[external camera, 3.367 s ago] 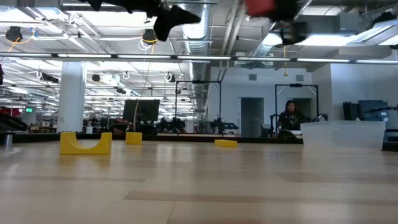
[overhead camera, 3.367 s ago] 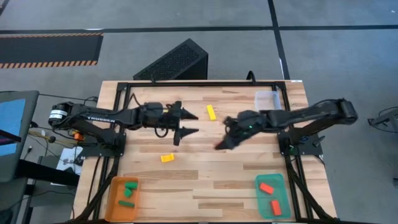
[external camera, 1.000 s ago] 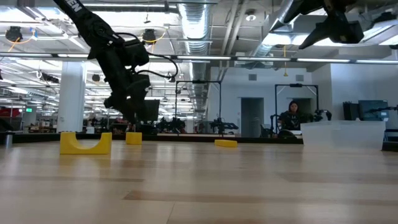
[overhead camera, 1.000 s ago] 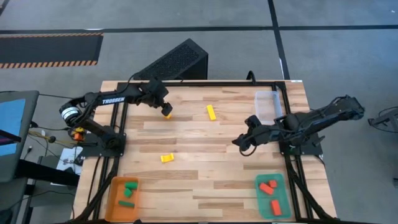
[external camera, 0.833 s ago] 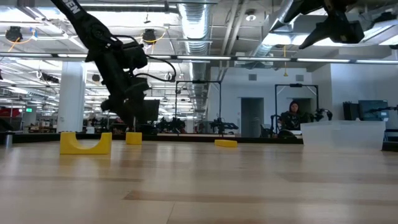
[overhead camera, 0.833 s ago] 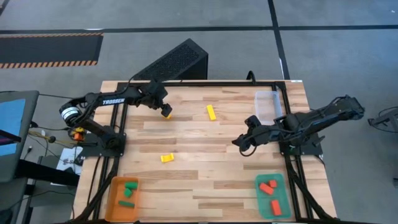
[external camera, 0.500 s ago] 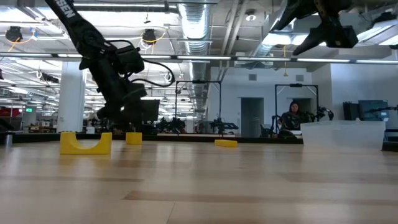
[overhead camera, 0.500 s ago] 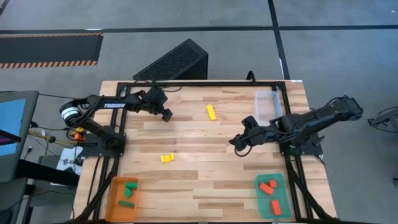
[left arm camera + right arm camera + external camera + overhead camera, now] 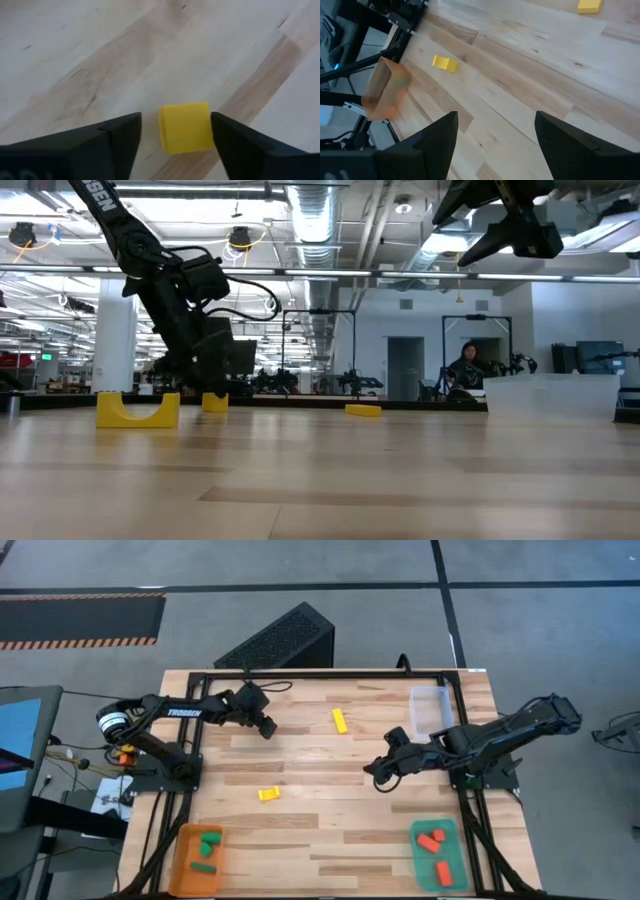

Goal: Sort & place blocks by color
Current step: Put the top left yellow block into the transparent bin

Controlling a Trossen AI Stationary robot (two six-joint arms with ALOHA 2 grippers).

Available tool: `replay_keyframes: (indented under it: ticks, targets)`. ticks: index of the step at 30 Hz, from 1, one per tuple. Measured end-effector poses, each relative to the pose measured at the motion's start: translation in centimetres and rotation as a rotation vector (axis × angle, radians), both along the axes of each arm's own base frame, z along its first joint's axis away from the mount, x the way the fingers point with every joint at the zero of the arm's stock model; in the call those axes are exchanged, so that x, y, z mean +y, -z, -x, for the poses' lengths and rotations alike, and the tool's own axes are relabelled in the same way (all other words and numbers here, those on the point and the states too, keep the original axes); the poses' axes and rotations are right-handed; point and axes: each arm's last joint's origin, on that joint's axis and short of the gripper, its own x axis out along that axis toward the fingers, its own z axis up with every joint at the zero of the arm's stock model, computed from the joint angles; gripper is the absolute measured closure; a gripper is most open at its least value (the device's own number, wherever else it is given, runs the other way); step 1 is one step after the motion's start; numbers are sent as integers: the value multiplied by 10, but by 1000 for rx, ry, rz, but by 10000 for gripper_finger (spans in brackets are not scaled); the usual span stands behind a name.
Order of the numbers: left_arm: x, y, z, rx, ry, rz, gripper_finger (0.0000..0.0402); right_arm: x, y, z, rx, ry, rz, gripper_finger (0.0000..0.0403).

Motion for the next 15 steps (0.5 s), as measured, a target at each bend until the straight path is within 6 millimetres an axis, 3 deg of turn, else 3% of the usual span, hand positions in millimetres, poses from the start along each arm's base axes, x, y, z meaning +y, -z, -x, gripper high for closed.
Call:
replay_keyframes:
  ticks: [6, 12, 15]
  targets:
    - [2, -5, -6, -89, 73, -14, 276, -8, -2, -4, -34, 30, 1, 117]
    - [1, -7, -10, -172, 105, 53, 385, -11, -17, -15, -211, 19, -18, 117]
    - [0, -8, -12, -202, 116, 59, 394, -12, -21, -18, -259, 27, -27, 117]
